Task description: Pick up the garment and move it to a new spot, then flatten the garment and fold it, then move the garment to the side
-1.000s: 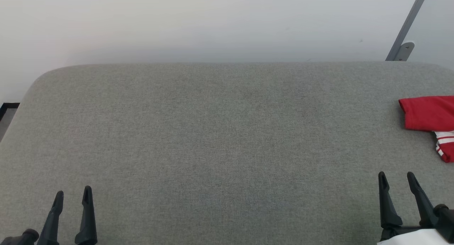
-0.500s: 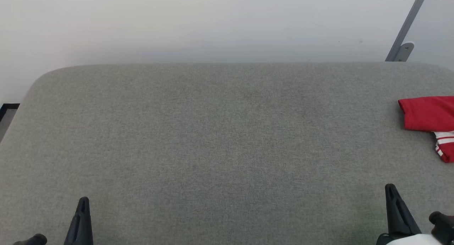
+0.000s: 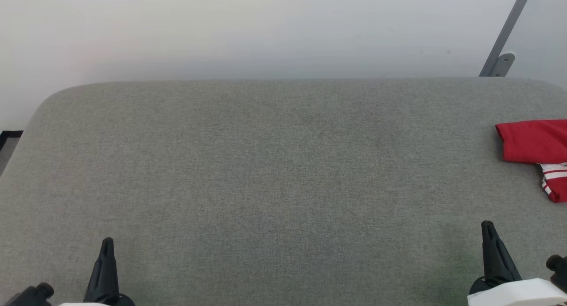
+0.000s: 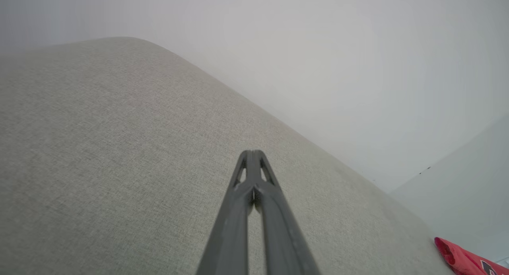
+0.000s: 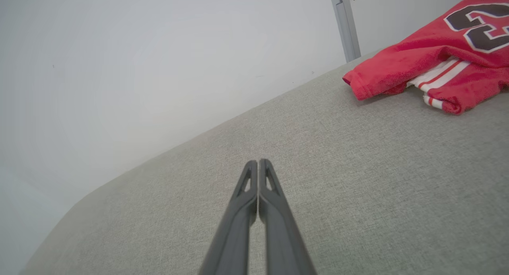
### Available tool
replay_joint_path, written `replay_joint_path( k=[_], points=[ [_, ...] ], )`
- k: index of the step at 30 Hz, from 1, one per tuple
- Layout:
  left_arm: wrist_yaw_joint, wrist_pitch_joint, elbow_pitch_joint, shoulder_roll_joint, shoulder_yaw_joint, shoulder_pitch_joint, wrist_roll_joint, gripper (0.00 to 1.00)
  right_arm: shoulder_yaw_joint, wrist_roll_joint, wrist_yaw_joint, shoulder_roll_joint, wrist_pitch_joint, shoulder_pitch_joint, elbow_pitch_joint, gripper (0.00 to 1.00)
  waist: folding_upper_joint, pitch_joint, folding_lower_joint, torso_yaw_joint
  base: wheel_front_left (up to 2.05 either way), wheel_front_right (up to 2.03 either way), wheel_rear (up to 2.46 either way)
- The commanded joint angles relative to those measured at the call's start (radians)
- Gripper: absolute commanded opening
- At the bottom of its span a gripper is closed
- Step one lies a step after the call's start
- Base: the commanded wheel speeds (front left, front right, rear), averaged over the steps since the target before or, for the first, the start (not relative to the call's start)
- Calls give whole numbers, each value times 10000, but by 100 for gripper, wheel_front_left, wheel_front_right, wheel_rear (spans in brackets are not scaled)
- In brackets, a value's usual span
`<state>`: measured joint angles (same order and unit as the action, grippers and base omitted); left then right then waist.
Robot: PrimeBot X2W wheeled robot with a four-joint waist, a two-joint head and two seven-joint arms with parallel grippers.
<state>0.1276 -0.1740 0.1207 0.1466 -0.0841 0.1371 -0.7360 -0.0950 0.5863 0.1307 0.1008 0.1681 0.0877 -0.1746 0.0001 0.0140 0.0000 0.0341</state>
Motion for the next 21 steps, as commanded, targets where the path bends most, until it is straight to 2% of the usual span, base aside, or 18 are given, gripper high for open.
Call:
replay_joint_path(
  k=[1, 21],
  points=[
    [9, 138, -72, 21, -52, -328, -448, 0, -25, 532, 2, 10, -133, -287, 66, 0, -1, -2, 0, -7, 0, 0, 0],
    [18, 834, 260, -207, -85, -911, -2679, 0, -75, 3108, 1, -129, -855, -756, -124, 0, -1, -22, 0, -69, 0, 0, 0]
  ],
)
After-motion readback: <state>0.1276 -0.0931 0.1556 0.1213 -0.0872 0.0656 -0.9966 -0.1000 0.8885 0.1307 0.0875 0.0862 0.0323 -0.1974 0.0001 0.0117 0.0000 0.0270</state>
